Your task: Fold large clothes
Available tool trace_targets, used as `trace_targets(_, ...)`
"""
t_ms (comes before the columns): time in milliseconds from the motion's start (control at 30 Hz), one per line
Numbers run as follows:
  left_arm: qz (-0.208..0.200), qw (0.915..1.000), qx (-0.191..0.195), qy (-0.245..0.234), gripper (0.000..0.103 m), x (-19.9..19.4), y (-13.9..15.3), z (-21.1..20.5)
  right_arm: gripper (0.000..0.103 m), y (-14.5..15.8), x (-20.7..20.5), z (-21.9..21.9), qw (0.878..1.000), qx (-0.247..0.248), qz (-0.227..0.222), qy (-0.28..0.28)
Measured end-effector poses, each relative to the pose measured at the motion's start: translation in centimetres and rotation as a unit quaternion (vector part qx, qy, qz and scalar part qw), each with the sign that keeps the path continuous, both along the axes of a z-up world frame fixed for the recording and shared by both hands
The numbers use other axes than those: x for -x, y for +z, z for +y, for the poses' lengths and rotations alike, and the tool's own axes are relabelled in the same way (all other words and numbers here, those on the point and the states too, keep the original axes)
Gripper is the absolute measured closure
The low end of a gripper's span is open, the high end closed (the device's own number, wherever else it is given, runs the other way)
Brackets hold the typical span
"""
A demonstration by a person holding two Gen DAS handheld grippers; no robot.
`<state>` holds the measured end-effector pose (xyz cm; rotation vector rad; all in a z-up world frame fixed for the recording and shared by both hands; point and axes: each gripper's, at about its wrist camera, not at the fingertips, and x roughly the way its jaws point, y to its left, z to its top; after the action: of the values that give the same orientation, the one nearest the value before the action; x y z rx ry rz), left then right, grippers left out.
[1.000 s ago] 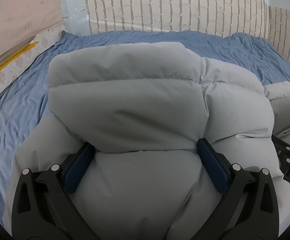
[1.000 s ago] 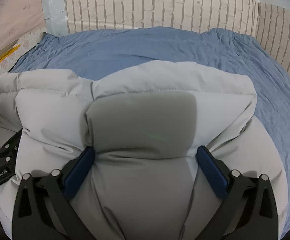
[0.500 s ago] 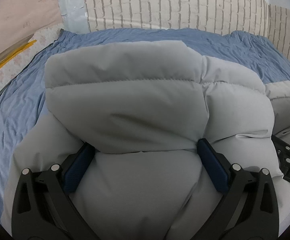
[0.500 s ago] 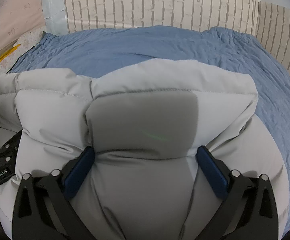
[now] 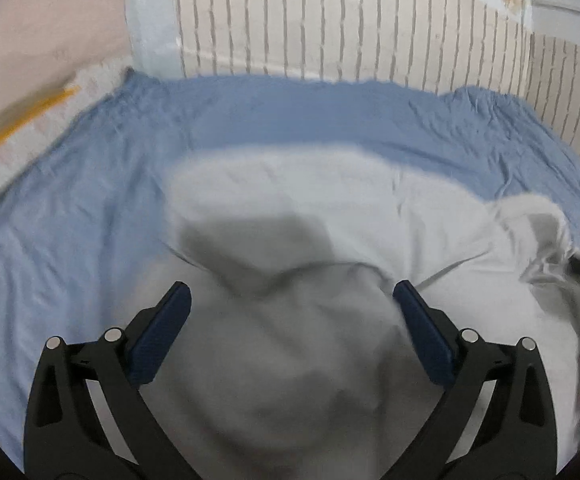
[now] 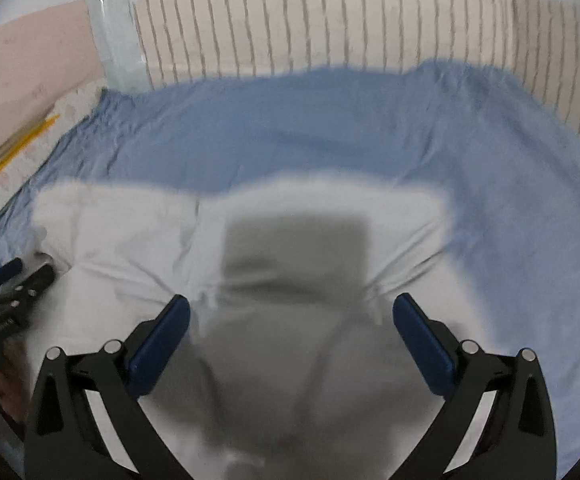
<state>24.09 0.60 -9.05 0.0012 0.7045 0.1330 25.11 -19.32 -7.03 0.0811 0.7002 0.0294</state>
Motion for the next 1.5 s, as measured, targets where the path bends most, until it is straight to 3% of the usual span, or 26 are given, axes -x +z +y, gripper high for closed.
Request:
trace_targets(100,-0.005,0.9988,-0.048,0.011,0.003,2.8,3.0,1.9,0.002,2.8,2.4,-2.7,1.000,0.024,-0.006,0.005)
trace_targets(200,0.011,0.9990,-0.038,0.022,0.003,5.4,3.3,4.3,0.002,2.0,5.3,-6.9,0.999,0.039,0.009,-0.002)
trace_targets(267,0.041,0.9984,-0.038,0.013,0.003,5.9,1.8,5.5,0.002,-0.8,6.3,-10.2,0.998,0.012,0.058,-0.025)
trace_targets(333,0.080,0.9954,-0.047,0.022,0.003,5.6,-0.1,6.4,0.002,-3.5,6.3,-13.2,0.990,-0.061,0.109,-0.062)
trace_targets(433,0.112,0.9929,0.025,0.034,0.003,5.3,-1.7,7.7,0.002,-4.7,6.0,-14.0,0.984,-0.115,0.120,-0.070)
trace_targets(533,0.126,0.9902,0.047,0.038,0.003,5.1,-2.9,7.8,0.002,-5.8,5.1,-11.1,0.986,-0.094,0.140,-0.009)
trace_targets(600,0.132,0.9881,0.066,0.042,0.003,5.1,-3.8,8.0,0.002,-7.6,4.3,-8.9,0.981,-0.076,0.176,0.029)
trace_targets(667,0.142,0.9843,0.095,0.046,0.003,4.8,-5.0,8.5,0.002,-9.2,3.9,-7.9,0.978,-0.071,0.192,0.039)
trace_targets(767,0.150,0.9766,0.144,0.053,0.003,5.1,-6.7,9.5,0.002,-11.0,3.2,-8.5,0.965,-0.150,0.211,0.028)
trace_targets(867,0.151,0.9753,0.151,0.055,0.003,5.1,-7.5,9.7,0.003,-12.2,2.9,-8.5,0.956,-0.192,0.222,0.022)
trace_targets(900,0.150,0.9770,0.142,0.052,0.003,5.0,-7.6,9.3,0.012,-12.3,2.9,-8.2,0.955,-0.197,0.221,0.026)
trace_targets(933,0.146,0.9798,0.128,0.048,0.003,4.9,-7.5,8.9,0.030,-12.2,2.8,-7.7,0.952,-0.213,0.219,0.036)
trace_targets(1033,0.136,0.9829,0.116,0.042,0.007,4.8,-7.5,8.6,0.061,-11.4,2.5,-6.3,0.947,-0.232,0.219,0.031)
trace_targets(1067,0.136,0.9821,0.126,0.035,0.021,4.7,-7.4,8.5,0.066,-11.0,2.5,-5.9,0.948,-0.233,0.215,0.029)
trace_targets(1100,0.134,0.9805,0.141,0.024,0.042,4.6,-7.3,8.3,0.073,-10.4,2.4,-5.9,0.950,-0.228,0.210,0.027)
trace_targets(1133,0.132,0.9806,0.144,0.016,0.049,4.6,-7.1,8.0,0.080,-9.8,2.5,-5.2,0.956,-0.214,0.199,0.026)
trace_targets(1267,0.118,0.9884,0.096,0.005,0.071,5.1,-6.4,6.4,0.093,-6.8,1.9,-5.3,0.966,-0.207,0.152,0.017)
trace_targets(1367,0.091,0.9881,0.124,0.006,0.081,5.4,-4.9,6.8,0.095,-2.2,1.3,-5.9,0.977,-0.195,0.082,0.013)
trace_targets(1500,0.025,0.9898,0.138,-0.023,0.084,5.8,-1.4,5.3,0.095,4.2,3.7,-5.9,0.993,-0.120,-0.020,0.009)
